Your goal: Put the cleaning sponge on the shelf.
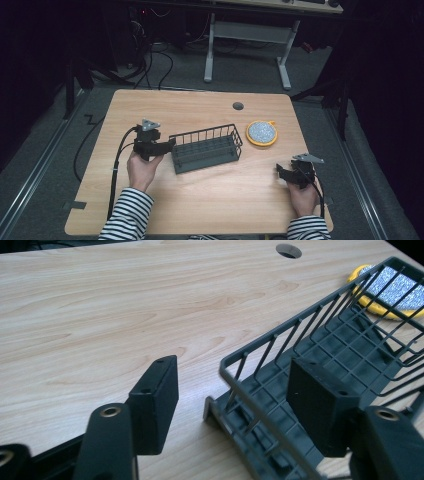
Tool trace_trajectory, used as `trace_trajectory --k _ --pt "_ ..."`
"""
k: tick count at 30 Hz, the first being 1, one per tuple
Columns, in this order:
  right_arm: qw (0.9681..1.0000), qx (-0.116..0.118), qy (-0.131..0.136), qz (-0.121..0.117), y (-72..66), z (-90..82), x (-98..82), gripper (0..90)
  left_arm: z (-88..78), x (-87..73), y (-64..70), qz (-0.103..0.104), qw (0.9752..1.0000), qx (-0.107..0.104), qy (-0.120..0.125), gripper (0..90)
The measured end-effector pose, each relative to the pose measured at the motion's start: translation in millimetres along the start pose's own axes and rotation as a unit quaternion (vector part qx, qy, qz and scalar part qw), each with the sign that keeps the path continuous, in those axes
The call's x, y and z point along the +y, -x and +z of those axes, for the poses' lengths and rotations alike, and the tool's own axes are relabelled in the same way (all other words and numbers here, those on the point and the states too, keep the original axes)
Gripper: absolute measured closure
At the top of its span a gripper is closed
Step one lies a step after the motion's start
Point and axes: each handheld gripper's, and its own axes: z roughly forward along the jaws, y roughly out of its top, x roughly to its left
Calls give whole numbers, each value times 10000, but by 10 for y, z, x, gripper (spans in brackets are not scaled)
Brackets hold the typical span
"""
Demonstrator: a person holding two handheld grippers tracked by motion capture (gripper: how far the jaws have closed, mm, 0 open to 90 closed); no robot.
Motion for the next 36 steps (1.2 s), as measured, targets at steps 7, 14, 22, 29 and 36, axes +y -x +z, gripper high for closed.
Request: trace_trajectory --k 7,14,22,29,36 --pt "10000 2 0 1 1 0 0 342 -208 -163 -166 -155 9997 88 171 348" --pt "10000 5 -4 14 0 0 1 342 -257 -433 -302 -308 9992 219 109 349" --pt "10000 5 -12 16 0 -1 2 343 -177 -728 -373 -401 9984 379 -103 345" --pt "10000 20 -7 6 0 -1 1 343 -59 -893 -415 -426 9977 484 -219 343" --pt "10000 80 -11 -10 -3 -7 -3 342 42 -1001 -453 -468 9966 596 -307 343"
